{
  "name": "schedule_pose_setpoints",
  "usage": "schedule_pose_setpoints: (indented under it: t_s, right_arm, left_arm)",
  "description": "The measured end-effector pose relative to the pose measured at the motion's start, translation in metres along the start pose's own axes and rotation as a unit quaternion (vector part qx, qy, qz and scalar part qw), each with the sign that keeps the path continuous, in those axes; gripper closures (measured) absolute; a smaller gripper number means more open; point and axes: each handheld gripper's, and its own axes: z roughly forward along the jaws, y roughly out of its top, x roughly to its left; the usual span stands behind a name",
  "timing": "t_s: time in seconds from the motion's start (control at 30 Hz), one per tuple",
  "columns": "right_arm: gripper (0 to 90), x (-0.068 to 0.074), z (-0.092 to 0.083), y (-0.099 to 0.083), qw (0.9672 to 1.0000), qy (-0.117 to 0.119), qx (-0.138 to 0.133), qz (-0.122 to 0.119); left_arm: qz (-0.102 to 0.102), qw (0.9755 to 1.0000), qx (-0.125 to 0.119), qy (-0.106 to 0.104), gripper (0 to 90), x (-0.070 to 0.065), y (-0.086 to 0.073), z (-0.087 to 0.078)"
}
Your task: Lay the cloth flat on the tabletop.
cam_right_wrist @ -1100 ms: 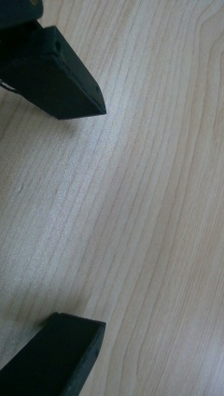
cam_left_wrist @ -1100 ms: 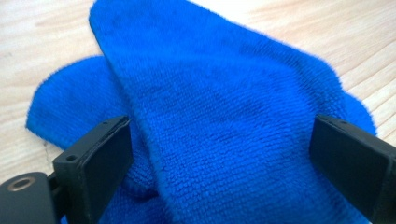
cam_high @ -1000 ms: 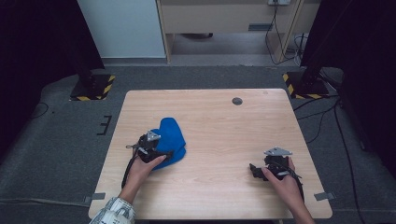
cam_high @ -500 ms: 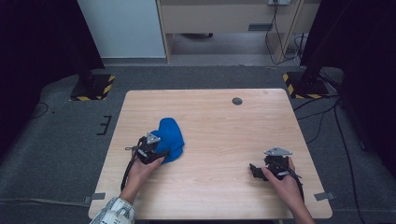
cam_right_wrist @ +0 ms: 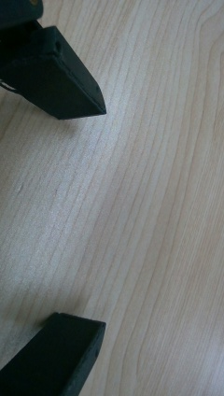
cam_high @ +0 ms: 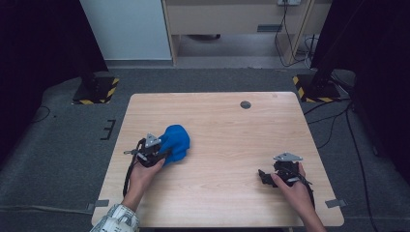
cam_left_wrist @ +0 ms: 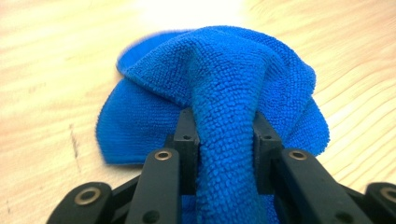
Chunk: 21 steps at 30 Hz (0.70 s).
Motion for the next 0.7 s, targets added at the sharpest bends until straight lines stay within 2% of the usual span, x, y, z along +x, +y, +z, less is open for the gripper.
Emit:
schedule_pose_setpoints:
  t_s: [0.3, 0.37, 0.6, 0.67, 0.7]
  right_arm:
    - [0.6, 0.000, 0.000, 0.000, 1.0000, 0.000, 0.000, 0.000]
    - [0.6, 0.000, 0.000, 0.000, 1.0000, 0.000, 0.000, 0.000]
    - [0.7, 0.000, 0.000, 0.000, 1.0000, 0.000, 0.000, 0.000]
    - [0.7, 0.000, 0.000, 0.000, 1.0000, 0.000, 0.000, 0.000]
    - [0.6, 0.000, 0.000, 0.000, 1.0000, 0.000, 0.000, 0.000]
  left_arm:
    - [0.029, 0.9992, -0.014, -0.024, 69.7, -0.023, 0.017, -0.004]
    - [0.042, 0.9984, -0.018, -0.035, 69.7, -0.035, 0.026, -0.002]
    - [0.061, 0.9960, -0.022, -0.061, 69.5, -0.064, 0.044, 0.009]
    - [0.065, 0.9956, -0.023, -0.063, 69.5, -0.068, 0.047, 0.011]
    - [0.074, 0.9946, -0.021, -0.070, 69.5, -0.076, 0.051, 0.014]
